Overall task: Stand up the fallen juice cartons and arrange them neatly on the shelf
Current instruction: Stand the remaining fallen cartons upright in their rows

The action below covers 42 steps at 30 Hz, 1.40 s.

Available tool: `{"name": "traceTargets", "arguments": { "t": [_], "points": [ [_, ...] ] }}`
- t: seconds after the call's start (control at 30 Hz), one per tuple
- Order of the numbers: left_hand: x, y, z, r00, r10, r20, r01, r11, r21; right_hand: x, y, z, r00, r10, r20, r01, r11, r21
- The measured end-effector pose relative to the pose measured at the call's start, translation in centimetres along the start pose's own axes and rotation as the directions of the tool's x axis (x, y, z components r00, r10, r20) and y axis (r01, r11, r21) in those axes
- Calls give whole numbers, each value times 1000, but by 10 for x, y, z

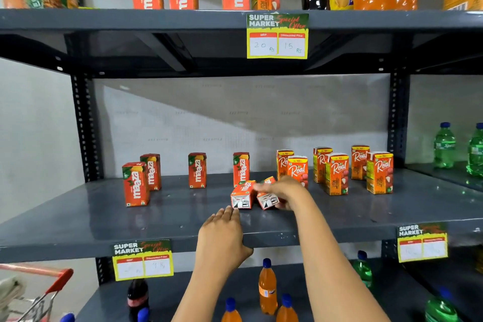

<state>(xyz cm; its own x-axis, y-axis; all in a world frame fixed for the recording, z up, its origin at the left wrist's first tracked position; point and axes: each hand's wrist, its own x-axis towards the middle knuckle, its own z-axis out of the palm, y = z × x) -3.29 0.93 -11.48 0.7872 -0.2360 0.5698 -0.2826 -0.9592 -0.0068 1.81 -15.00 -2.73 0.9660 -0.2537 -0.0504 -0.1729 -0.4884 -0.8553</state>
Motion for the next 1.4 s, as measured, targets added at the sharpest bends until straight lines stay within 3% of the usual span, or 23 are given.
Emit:
{"name": "traceTargets", "arguments": {
  "t": [0.07,0.2,0.3,0.4,0.53,0.63,0.9,1.1,1.3,1.4],
  "points": [
    [0,0,1,1000,1,3,-1,1000,2,2,4,-9,992,69,108,-98,951,294],
    [1,-1,3,1000,-6,1,6,1000,8,3,17,-15,986,48,158,-115,884,454],
    [1,-1,3,1000,-5,-1,5,1000,15,5,28,-8,995,-26,96,-36,808,588],
    [1,-1,4,1000,-7,1,7,1000,29,4,36,0,980,-196,-37,166,698,696],
    [1,-1,4,1000,-11,6,10,999,39,-12,25,-5,876,-457,-154,375,444,814],
    [1,-1,3,1000,-8,7,7,999,39,-20,17,-11,822,-549,-152,401,367,840],
    [1,-1,2,999,-20,27,18,999,50,-31,20,-1,815,-565,-129,418,419,806],
    [-1,-28,-17,988,93,126,-102,993,62,-30,8,9,810,-581,-85,416,467,780],
    [-20,-75,-37,991,-95,93,95,995,10,-13,-33,49,859,-508,59,348,666,660],
    [-27,-73,-34,988,-85,126,82,996,30,-5,-54,86,884,-464,61,387,796,465]
  ]
}}
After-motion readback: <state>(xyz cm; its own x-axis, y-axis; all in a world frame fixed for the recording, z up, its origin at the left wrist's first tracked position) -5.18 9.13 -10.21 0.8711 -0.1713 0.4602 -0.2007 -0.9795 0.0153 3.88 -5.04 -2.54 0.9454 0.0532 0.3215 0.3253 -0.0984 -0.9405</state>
